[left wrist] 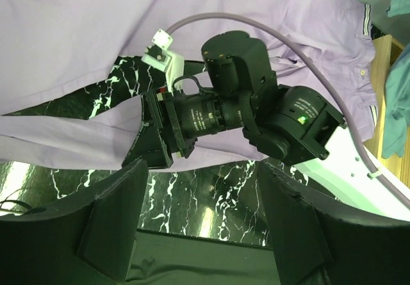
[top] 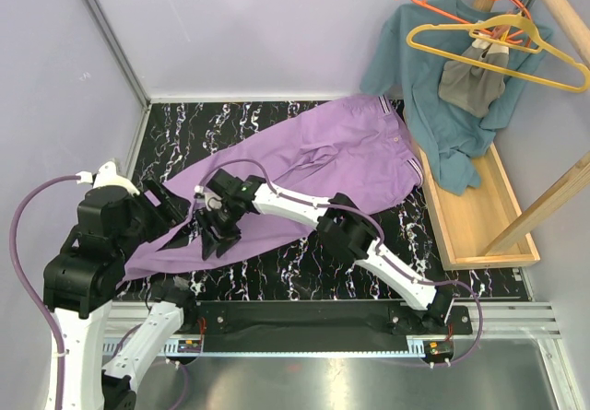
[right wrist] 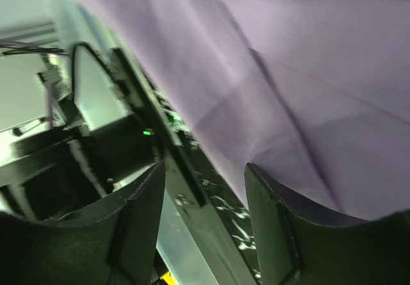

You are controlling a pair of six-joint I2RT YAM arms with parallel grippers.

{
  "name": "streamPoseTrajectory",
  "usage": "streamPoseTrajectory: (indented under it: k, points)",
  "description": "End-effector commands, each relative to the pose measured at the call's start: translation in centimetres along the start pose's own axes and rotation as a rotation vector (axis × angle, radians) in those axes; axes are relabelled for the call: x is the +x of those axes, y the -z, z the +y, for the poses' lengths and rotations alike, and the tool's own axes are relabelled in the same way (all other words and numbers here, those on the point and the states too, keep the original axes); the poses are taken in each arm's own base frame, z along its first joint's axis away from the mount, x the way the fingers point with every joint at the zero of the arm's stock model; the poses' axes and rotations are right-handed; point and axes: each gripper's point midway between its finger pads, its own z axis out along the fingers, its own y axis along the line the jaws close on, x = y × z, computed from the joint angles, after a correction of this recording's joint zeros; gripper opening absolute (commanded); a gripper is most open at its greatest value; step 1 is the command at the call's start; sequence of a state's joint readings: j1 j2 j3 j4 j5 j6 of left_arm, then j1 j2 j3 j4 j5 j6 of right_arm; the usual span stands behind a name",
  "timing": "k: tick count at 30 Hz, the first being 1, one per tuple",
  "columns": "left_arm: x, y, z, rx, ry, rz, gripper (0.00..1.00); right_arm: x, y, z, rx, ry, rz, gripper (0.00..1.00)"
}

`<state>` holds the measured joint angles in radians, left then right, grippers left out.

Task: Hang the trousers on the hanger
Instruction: Flatten out the trousers at the center of the board.

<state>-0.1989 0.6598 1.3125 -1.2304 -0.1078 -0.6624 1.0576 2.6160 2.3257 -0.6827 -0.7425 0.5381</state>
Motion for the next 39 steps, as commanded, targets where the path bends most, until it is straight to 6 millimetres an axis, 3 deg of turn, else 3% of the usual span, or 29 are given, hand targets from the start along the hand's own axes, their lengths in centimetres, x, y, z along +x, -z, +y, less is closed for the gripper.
streamPoseTrajectory:
  k: [1,4,11,21,28,34,39]
  points:
    - [-0.2,0.4,-0.5,0.03,-0.01,-0.007,0.74,-0.5,1.1,-1.1,0.058,0.043,-0.027,0.59]
    - [-0.2,0.4,-0.4,0.03,-0.022,-0.007,0.74,-0.5,1.2,-1.4,0.08,0.055,-0.031,0.59]
    - [-0.1,0.1,-0.3,0.021,-0.04,0.003,0.74,-2.5,3.0,1.0,0.071,0.106,-0.106,0.6]
    - [0.4,-0.1,-0.2,0.019,-0.059,0.028,0.75,-3.0,2.1,-1.6,0.104,0.085,-0.099,0.6]
    - [0.7,-0.1,0.0,0.014,-0.065,0.038,0.75,-2.4,1.0,-4.6,0.151,0.067,-0.068,0.6]
    - [1.0,-0.4,0.1,0.014,-0.068,0.051,0.76,-1.9,0.7,-5.5,0.166,0.071,-0.05,0.6]
    - [1.2,-0.5,0.1,0.013,-0.068,0.057,0.76,-1.9,0.7,-4.3,0.114,0.053,-0.044,0.55]
